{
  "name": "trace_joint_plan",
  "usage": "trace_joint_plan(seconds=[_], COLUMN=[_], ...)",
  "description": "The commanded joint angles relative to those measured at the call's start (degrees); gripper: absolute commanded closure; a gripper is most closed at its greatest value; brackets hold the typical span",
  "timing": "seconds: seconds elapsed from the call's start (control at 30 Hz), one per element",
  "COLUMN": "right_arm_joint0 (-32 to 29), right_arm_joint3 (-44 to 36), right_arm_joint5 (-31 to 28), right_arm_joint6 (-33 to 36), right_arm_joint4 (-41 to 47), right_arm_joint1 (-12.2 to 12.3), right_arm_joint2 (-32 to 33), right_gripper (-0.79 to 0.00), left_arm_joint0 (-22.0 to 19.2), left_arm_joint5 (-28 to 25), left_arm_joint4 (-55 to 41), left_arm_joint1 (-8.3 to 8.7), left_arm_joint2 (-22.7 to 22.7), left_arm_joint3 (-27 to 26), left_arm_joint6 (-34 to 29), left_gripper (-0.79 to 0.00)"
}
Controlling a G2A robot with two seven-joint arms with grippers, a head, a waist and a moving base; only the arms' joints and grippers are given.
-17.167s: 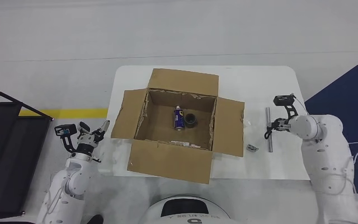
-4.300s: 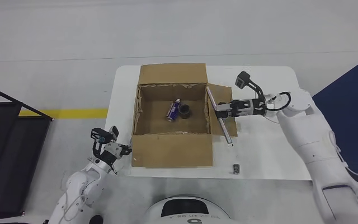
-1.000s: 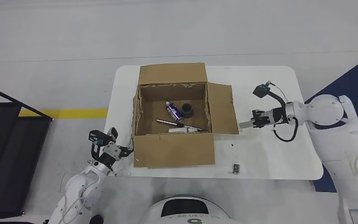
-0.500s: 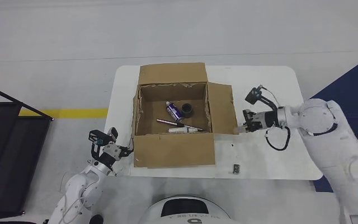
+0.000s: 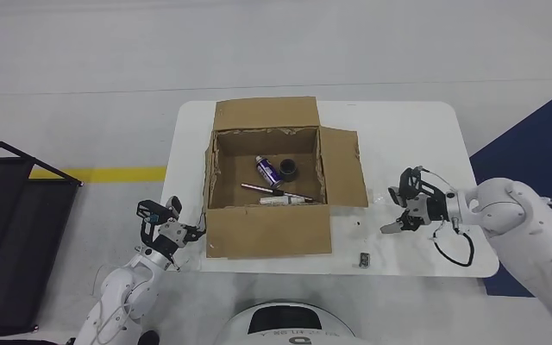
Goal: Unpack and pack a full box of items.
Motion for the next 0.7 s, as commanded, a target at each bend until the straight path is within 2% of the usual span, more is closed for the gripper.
trace_joint_plan(seconds=[0.0, 0.2, 0.33, 0.53, 0.67], right_arm_joint0=[0.0, 0.0, -1.1, -5.6, -8.6], right_arm_joint3=[0.0, 0.0, -5.5, -8.9, -11.9], right_arm_joint5=[0.0, 0.0, 0.0, 0.0, 0.0], right_arm_joint6=[0.0, 0.0, -0.5, -8.5, -17.1], right_arm_joint4=[0.0, 0.0, -2.0, -5.9, -16.7], right_arm_joint1=[0.0, 0.0, 0.3, 2.7, 4.9], right_arm_joint2=[0.0, 0.0, -1.7, -2.7, -3.7], right_gripper=[-0.785, -0.785, -0.785, -0.785, -0.662], left_arm_joint0=[0.0, 0.0, 0.0, 0.0, 0.0], left_arm_joint5=[0.0, 0.0, 0.0, 0.0, 0.0], left_arm_joint4=[0.0, 0.0, 0.0, 0.0, 0.0], left_arm_joint1=[0.0, 0.0, 0.0, 0.0, 0.0], left_arm_joint2=[0.0, 0.0, 0.0, 0.0, 0.0], left_arm_joint3=[0.0, 0.0, 0.0, 0.0, 0.0], left_arm_joint6=[0.0, 0.0, 0.0, 0.0, 0.0], left_gripper=[-0.785, -0.785, -0.785, -0.785, -0.785])
